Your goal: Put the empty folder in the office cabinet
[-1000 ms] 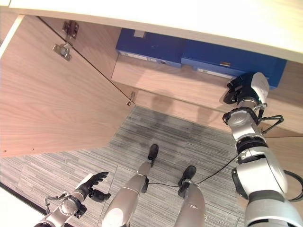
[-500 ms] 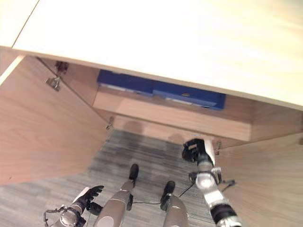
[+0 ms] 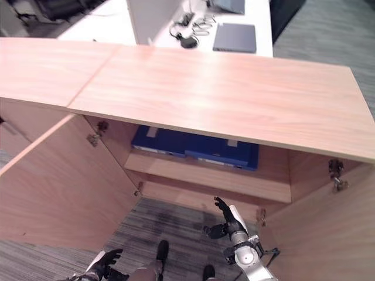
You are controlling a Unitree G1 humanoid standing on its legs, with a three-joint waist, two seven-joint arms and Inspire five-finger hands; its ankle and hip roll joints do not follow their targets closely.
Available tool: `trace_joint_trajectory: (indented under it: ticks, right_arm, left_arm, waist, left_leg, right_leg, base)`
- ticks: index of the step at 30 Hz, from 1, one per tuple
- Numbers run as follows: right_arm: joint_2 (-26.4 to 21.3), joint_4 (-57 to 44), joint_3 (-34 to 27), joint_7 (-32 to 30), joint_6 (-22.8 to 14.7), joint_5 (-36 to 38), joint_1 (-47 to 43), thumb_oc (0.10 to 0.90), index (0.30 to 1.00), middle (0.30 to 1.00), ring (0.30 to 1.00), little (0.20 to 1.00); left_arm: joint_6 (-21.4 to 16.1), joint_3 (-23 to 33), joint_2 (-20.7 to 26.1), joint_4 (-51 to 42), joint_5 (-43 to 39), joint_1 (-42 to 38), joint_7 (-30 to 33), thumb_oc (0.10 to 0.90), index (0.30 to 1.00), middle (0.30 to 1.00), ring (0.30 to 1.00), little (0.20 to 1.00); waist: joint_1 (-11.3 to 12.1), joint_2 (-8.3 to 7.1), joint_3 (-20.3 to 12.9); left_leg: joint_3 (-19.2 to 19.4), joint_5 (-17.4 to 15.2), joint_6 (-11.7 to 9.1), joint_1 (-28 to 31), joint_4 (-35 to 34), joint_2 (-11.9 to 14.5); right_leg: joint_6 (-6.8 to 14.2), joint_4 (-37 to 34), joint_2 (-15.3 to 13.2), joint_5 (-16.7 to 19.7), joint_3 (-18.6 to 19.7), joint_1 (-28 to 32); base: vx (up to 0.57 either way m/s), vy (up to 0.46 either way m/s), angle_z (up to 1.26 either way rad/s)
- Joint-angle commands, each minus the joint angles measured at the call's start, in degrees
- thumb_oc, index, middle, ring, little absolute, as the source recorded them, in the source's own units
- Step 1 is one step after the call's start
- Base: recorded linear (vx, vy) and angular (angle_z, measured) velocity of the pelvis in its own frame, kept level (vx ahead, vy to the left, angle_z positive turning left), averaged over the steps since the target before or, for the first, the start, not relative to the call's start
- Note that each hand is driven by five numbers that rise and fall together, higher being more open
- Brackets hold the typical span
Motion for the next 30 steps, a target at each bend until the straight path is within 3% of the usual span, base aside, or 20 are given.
trace_joint_trajectory:
  ticks: [1, 2, 3, 4, 9, 12, 17, 19, 23, 30]
  right_arm:
    - [-0.59, -4.59, -2.81, -0.95, -4.59, -0.54, -4.22, 0.8, 0.9, 0.9, 0.9, 0.9]
    - [-0.69, -4.19, -3.09, -1.24, -4.48, -0.38, -4.45, 0.8, 0.9, 0.9, 0.9, 0.9]
    - [-0.79, -3.7, -3.35, -1.47, -4.33, -0.07, -4.58, 0.8, 0.9, 0.9, 0.9, 0.9]
    - [-0.82, -3.08, -3.85, -1.51, -3.84, 0.21, -4.23, 0.8, 0.9, 0.9, 0.9, 0.9]
    - [-1.51, -3.27, -5.3, -1.19, -3.66, 0.12, -1.89, 0.8, 0.9, 0.9, 0.9, 0.9]
    - [-1.13, -2.03, -5.69, -1.26, -3.55, 0.66, -1.29, 0.8, 0.9, 0.9, 0.9, 0.9]
    - [-1.07, -2.21, -5.61, -0.45, -3.02, 0.46, -0.2, 0.8, 0.9, 0.9, 0.9, 0.9]
    - [-0.93, -2.32, -5.48, -0.17, -2.94, 0.41, -0.19, 0.8, 0.9, 0.9, 0.9, 0.9]
    - [-0.66, -1.95, -5.53, -0.58, -2.37, 0.13, -1.5, 0.8, 0.9, 0.9, 0.9, 0.9]
    - [1.56, -2.26, -6.91, -1.4, -1.3, -0.39, -4.0, 0.8, 0.9, 0.9, 0.9, 0.9]
  left_arm:
    - [-1.1, 0.37, 3.19, -0.73, -1.27, -2.11, 2.23, 0.8, 0.9, 0.9, 0.9, 0.9]
    - [-0.96, 0.44, 3.04, -0.61, -1.06, -2.04, 2.31, 0.8, 0.9, 0.9, 0.9, 0.9]
    - [-0.82, 0.73, 2.74, -0.26, -0.77, -1.88, 2.25, 0.8, 0.9, 0.9, 0.9, 0.9]
    - [-0.45, 1.27, 2.7, -0.36, -0.11, -1.17, 1.98, 0.8, 0.9, 0.9, 0.9, 0.9]
    - [-0.17, 2.04, 3.05, 0.76, 1.84, -0.03, 1.78, 0.8, 0.9, 0.9, 0.9, 0.9]
    - [0.24, 2.78, 2.58, 1.49, 1.79, -0.41, 2.21, 0.8, 0.9, 0.9, 0.9, 0.9]
    - [0.47, 3.0, 1.75, 1.34, 1.94, -0.19, 1.98, 0.8, 0.9, 0.9, 0.9, 0.9]
    - [0.66, 2.76, 1.27, 0.87, 1.88, -0.07, 1.9, 0.8, 0.9, 0.9, 0.9, 0.9]
    - [0.6, 1.94, 1.07, -0.45, 1.96, -0.32, 1.71, 0.8, 0.9, 0.9, 0.9, 0.9]
    - [0.5, 1.09, 3.13, -3.06, 3.37, -0.03, 0.84, 0.8, 0.9, 0.9, 0.9, 0.9]
  waist:
    - [1.15, -4.63, -0.22]
    - [0.91, -4.82, -0.11]
    - [0.02, -5.36, 0.1]
    - [-0.93, -5.23, -0.53]
    - [-2.68, -5.04, -1.69]
    - [-4.04, -4.25, -3.01]
    - [-4.53, -2.61, -4.26]
    - [-4.35, -2.55, -4.09]
    - [-3.2, -3.36, -3.85]
    - [-0.17, -6.18, -2.98]
  left_leg:
    - [3.01, 2.62, -5.64, -2.76, 0.93, -0.78]
    - [5.34, 2.64, -5.49, -3.06, 1.2, 0.0]
    - [10.14, 1.6, -4.53, -2.44, 2.27, 1.49]
    - [15.97, 1.41, -3.61, -1.0, 4.24, 4.98]
    - [17.17, -1.19, -4.53, 4.7, 6.69, 9.12]
    - [18.09, 0.47, -5.92, 9.47, 6.3, 13.28]
    - [20.7, 4.02, -8.41, 12.21, 2.64, 16.76]
    - [21.88, 3.19, -8.75, 12.81, 0.93, 16.8]
    - [22.23, -0.18, -8.0, 11.34, 0.99, 14.4]
    - [19.38, -6.23, -3.53, 9.68, 1.03, 6.44]
  right_leg:
    - [3.63, -1.82, -3.47, -3.3, 1.04, 2.79]
    - [3.76, -2.4, -4.09, -2.82, 0.14, 3.04]
    - [3.97, -2.62, -5.2, -2.61, -1.34, 3.27]
    - [3.75, -2.74, -5.94, -1.26, -2.97, 2.31]
    - [3.52, -2.46, -8.11, -0.29, -6.46, 1.82]
    - [3.99, -2.54, -9.68, 1.07, -10.16, 0.69]
    - [4.87, -1.83, -11.13, 1.59, -14.07, 1.53]
    - [5.56, -1.61, -12.01, 1.69, -15.52, 2.63]
    - [6.89, -1.29, -14.84, 3.38, -17.41, 3.51]
    - [10.14, 2.66, -22.12, 6.96, -19.32, 4.51]
  base:
    - [-0.17, -0.008, 0.63]
    - [-0.21, 0.028, 0.48]
    - [-0.32, 0.092, 0.72]
    - [-0.24, 0.078, 0.85]
    - [-0.18, 0.102, 0.86]
    - [-0.17, 0.177, 0.67]
    - [-0.05, 0.2, 0.92]
    - [-0.02, 0.188, 0.94]
    - [0.02, 0.236, 0.62]
    - [0.07, 0.261, 0.34]
